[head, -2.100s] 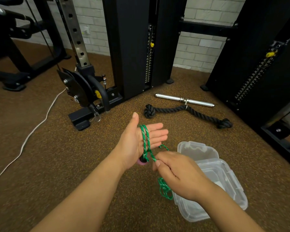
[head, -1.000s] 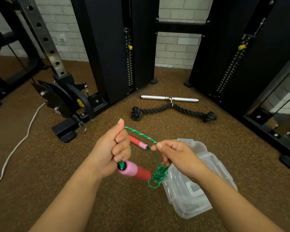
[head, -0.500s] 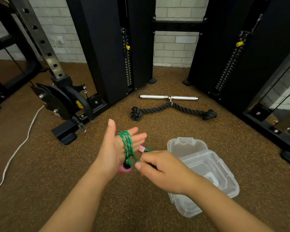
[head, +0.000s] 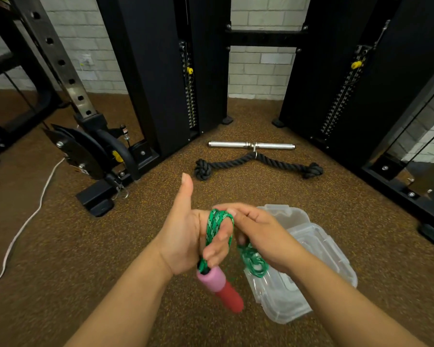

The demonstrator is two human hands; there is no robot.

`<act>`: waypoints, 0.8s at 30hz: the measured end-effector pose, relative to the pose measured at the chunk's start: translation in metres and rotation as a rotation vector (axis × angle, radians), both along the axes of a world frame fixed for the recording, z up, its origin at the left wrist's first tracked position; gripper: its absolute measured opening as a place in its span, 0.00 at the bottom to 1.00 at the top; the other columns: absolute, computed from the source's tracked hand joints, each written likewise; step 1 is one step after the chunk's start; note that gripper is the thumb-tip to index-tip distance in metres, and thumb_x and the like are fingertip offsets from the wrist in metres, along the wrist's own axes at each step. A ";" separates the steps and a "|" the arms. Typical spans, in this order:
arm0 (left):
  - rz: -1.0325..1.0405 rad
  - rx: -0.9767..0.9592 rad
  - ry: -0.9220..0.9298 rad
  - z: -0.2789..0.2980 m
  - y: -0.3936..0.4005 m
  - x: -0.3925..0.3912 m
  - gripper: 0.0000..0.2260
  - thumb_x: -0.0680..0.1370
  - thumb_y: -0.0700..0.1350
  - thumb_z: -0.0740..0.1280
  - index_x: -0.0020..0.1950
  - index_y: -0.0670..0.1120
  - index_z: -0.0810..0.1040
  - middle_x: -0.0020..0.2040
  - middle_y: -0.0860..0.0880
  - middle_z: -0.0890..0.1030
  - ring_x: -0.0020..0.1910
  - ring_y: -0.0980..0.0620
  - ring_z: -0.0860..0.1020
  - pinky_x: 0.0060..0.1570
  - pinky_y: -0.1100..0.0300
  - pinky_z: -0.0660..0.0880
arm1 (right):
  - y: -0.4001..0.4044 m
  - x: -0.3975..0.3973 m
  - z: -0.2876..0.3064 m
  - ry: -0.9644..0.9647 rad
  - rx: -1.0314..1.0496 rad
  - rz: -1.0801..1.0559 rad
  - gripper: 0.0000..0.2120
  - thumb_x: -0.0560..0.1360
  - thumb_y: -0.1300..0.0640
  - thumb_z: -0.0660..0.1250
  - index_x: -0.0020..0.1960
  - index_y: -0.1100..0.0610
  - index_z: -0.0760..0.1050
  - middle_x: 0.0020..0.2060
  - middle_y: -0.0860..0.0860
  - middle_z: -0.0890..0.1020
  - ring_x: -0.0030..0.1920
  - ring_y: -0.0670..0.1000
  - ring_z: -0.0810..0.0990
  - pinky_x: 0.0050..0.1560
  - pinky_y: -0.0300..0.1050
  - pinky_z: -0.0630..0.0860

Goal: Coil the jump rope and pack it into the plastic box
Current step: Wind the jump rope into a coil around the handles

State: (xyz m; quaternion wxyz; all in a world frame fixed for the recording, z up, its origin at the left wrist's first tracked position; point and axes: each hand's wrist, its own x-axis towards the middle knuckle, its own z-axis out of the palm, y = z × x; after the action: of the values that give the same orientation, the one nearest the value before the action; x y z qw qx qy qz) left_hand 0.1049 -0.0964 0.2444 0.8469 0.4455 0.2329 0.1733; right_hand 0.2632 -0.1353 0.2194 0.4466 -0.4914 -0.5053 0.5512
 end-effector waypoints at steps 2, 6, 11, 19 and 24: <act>0.060 -0.075 -0.075 0.001 0.000 -0.001 0.41 0.69 0.76 0.38 0.28 0.41 0.70 0.18 0.48 0.67 0.19 0.50 0.68 0.30 0.57 0.66 | -0.003 -0.004 -0.005 0.154 -0.125 0.096 0.16 0.74 0.40 0.62 0.45 0.50 0.81 0.32 0.54 0.72 0.29 0.46 0.67 0.35 0.43 0.62; 0.107 -0.167 -0.122 0.005 0.003 -0.006 0.40 0.67 0.78 0.39 0.27 0.44 0.69 0.18 0.49 0.66 0.20 0.50 0.68 0.31 0.56 0.65 | -0.004 0.002 -0.006 0.201 -0.128 0.222 0.24 0.72 0.43 0.67 0.53 0.64 0.78 0.35 0.57 0.74 0.29 0.44 0.67 0.34 0.39 0.63; 0.074 -0.007 0.000 0.006 -0.001 -0.008 0.22 0.76 0.60 0.59 0.29 0.46 0.73 0.19 0.50 0.71 0.24 0.49 0.75 0.33 0.58 0.72 | -0.003 0.009 0.002 0.091 -0.067 0.201 0.11 0.73 0.56 0.67 0.48 0.63 0.79 0.33 0.50 0.76 0.29 0.43 0.70 0.32 0.34 0.67; 0.283 0.285 0.297 0.006 0.004 -0.018 0.11 0.73 0.51 0.69 0.37 0.45 0.82 0.26 0.48 0.77 0.39 0.45 0.77 0.44 0.56 0.74 | -0.004 0.010 0.006 -0.118 0.093 0.032 0.04 0.76 0.60 0.66 0.45 0.60 0.78 0.33 0.55 0.72 0.30 0.47 0.67 0.30 0.41 0.65; 0.412 0.182 0.186 0.014 -0.001 -0.007 0.14 0.75 0.53 0.63 0.36 0.45 0.75 0.24 0.50 0.69 0.35 0.49 0.75 0.49 0.53 0.69 | -0.003 0.004 0.008 -0.093 0.074 0.052 0.06 0.78 0.60 0.63 0.45 0.56 0.77 0.32 0.48 0.74 0.27 0.42 0.71 0.31 0.35 0.69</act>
State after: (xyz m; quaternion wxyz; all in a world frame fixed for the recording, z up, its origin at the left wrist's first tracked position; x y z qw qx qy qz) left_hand 0.0982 -0.0979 0.2582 0.7249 0.4772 0.3792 0.3210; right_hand 0.2675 -0.1382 0.2271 0.4260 -0.4862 -0.5582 0.5202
